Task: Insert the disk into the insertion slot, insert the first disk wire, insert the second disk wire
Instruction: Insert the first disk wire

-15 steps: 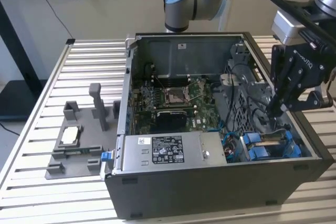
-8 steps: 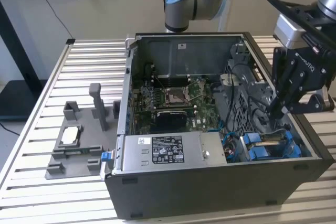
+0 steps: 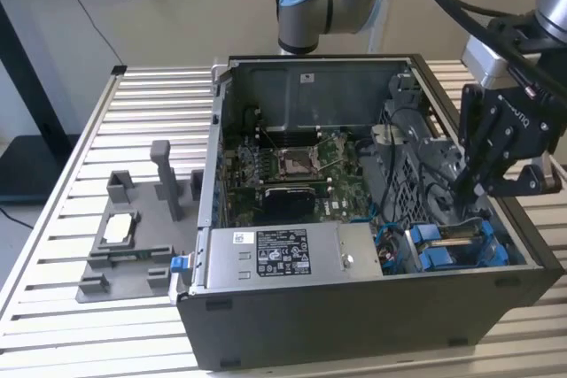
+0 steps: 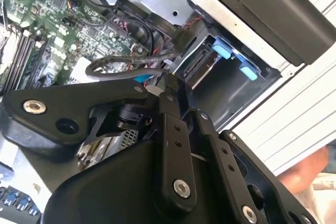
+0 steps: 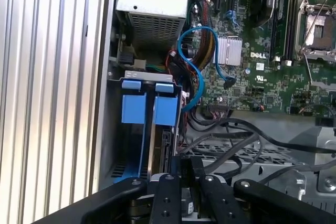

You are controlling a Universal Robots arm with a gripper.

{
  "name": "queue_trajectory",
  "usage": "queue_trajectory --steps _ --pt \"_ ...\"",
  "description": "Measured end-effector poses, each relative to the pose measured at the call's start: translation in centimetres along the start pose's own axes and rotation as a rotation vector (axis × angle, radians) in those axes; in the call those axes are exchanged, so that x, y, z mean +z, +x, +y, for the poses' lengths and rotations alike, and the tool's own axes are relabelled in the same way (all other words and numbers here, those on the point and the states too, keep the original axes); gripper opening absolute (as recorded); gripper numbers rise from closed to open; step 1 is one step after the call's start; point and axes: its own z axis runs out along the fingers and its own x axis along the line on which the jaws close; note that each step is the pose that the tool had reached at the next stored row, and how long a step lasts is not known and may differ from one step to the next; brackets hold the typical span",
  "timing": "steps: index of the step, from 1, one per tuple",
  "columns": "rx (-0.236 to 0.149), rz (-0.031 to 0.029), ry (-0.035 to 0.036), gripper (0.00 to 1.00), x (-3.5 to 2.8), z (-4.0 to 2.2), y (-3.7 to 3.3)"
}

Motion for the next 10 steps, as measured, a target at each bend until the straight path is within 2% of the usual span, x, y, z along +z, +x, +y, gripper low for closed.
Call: queue_trajectory --steps 10 --pt "0.033 -0.0027 0.0022 0.19 0.36 -0.23 0.32"
